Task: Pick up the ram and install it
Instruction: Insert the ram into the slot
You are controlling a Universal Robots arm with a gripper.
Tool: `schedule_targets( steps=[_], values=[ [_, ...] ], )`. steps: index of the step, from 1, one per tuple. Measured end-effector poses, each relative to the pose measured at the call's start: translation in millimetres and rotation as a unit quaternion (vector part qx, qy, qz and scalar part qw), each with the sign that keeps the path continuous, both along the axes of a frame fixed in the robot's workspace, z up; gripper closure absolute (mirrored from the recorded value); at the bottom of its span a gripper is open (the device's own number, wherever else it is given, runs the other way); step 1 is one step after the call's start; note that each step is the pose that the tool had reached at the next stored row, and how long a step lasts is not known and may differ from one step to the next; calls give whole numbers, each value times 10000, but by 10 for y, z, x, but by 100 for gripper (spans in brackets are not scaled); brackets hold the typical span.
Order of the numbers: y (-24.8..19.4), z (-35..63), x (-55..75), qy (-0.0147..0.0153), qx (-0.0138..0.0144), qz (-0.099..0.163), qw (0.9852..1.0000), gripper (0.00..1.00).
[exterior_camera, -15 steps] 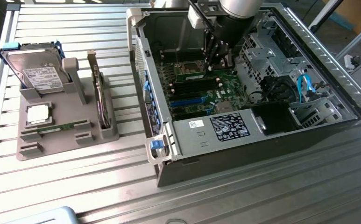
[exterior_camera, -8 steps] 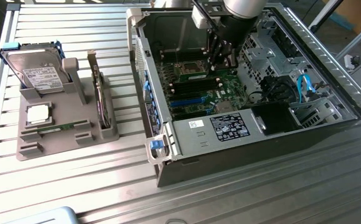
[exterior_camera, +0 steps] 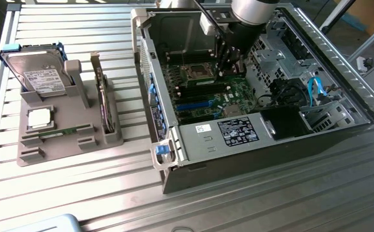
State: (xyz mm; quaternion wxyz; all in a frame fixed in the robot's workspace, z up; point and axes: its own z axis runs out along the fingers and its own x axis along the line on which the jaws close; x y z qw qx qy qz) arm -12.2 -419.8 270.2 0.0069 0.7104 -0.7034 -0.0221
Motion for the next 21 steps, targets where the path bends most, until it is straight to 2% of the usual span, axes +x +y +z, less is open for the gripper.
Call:
schedule_targets(
  steps=[5,10,12,17,21],
  values=[
    [0,-141,0,-10,2,0,10000,88],
    [4,-147,-1,-10,3,0,10000,88],
    [24,-160,-6,-10,4,-2,10000,88],
    [25,-162,-46,-13,2,-2,10000,88],
    [31,-227,-50,-49,3,-2,10000,88]
  ],
)
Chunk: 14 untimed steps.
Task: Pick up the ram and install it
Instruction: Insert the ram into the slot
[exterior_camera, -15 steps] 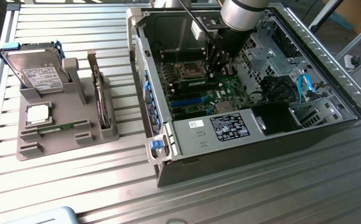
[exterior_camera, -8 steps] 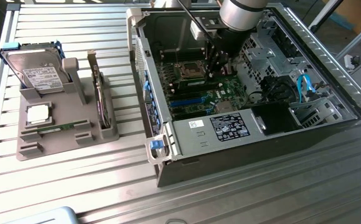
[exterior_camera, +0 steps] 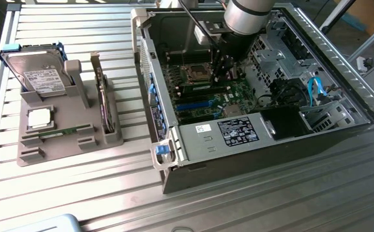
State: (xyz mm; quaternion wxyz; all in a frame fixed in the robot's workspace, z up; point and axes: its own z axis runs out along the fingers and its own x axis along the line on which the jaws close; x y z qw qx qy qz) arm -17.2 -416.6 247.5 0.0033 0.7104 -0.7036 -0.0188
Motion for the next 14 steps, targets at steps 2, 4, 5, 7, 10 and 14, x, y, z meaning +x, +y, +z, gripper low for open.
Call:
schedule_targets(
  steps=[2,4,5,7,10,14],
  values=[
    [0,0,0,-1,-1,0,10000,88],
    [0,-2,0,-1,0,-5,10000,88],
    [2,-4,0,-2,1,-14,10000,88],
    [4,-8,-2,-1,0,-61,10000,88],
    [5,-10,-4,-2,0,-97,10000,88],
    [27,-50,-5,-17,0,-97,10000,88]
  ],
)
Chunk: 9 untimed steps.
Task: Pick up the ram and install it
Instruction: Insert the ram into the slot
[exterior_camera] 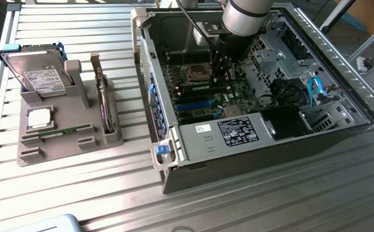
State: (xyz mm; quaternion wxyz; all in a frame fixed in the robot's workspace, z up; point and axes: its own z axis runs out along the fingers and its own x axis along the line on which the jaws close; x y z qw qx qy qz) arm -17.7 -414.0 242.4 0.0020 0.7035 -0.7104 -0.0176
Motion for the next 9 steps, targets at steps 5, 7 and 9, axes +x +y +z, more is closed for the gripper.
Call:
schedule_targets(
  steps=[5,7,9],
  values=[
    [2,-13,-15,-14,0,0,10000,88],
    [2,-14,-16,-14,1,1,10000,88],
    [3,-18,-18,-18,1,0,10000,88]
  ],
)
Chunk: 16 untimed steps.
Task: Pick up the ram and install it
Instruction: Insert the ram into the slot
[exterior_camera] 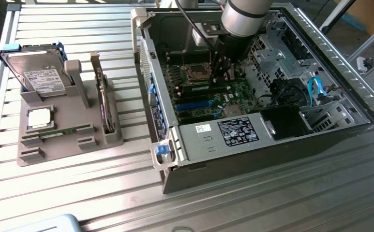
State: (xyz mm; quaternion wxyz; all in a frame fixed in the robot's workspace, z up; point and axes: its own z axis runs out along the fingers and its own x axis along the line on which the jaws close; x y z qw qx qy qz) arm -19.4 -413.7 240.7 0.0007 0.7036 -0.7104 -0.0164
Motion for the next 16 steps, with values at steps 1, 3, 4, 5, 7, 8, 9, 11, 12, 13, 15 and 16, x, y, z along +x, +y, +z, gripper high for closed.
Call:
schedule_targets(
  steps=[1,3,4,5,7,8,9,11,12,13,15,16],
  values=[
    [0,-2,-2,-2,0,0,10000,88],
    [1,-11,-7,-10,0,0,10000,88],
    [2,-16,-8,-13,0,0,10000,88],
    [2,-19,-9,-15,0,0,10000,88],
    [4,-24,-11,-20,0,0,10000,88],
    [5,-25,-11,-22,1,0,10000,88],
    [6,-25,-11,-23,0,0,10000,88],
    [9,-28,-13,-28,0,0,10000,88],
    [9,-28,-13,-29,0,0,10000,88],
    [10,-28,-13,-29,0,0,10000,88],
    [10,-30,-21,-32,0,0,10000,88],
    [10,-29,-22,-33,0,0,10000,88]
  ],
)
